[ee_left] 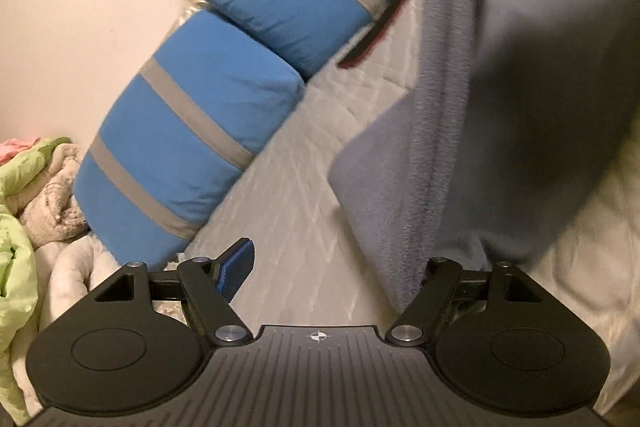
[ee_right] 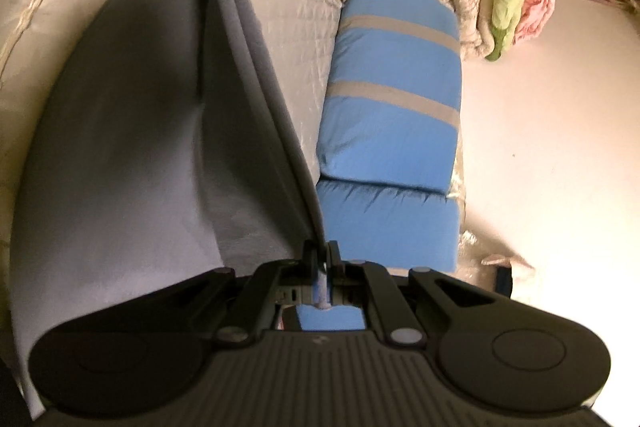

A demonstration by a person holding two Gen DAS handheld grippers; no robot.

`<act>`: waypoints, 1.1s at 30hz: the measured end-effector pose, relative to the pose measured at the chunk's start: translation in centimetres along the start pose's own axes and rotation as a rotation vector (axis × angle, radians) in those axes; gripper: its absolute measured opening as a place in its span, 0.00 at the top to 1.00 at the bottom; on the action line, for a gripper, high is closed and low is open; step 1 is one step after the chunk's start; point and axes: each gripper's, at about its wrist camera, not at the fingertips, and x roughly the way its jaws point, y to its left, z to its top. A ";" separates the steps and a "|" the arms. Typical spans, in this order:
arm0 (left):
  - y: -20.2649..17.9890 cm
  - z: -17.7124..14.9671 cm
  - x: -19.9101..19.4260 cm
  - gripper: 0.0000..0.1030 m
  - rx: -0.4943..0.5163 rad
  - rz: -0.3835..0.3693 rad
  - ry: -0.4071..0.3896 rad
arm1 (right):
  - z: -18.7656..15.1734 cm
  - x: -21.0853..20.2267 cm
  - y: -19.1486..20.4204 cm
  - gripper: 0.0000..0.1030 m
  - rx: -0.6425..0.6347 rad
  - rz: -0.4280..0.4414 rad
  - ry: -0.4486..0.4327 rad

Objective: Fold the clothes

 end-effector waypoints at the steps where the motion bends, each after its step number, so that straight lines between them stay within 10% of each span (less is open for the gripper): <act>1: -0.1 -0.2 0.1 0.30 0.015 0.000 -0.002 | 0.1 0.1 0.0 0.98 -0.001 0.005 -0.003; 10: 1.0 0.5 -0.2 0.30 -0.032 0.013 -0.028 | 0.1 0.8 -1.6 0.99 0.025 -0.124 -0.048; 19: -2.6 -0.6 -0.2 0.31 0.216 0.048 -0.055 | -1.0 -1.0 4.2 0.99 -0.043 0.341 0.035; 29: -5.0 -2.5 -0.5 0.31 0.485 0.118 -0.176 | -0.3 -1.3 5.9 0.98 -0.028 0.429 0.069; 33: -4.8 -2.7 -0.6 0.31 0.489 0.107 -0.188 | 0.2 -2.5 5.7 0.51 0.039 0.409 0.078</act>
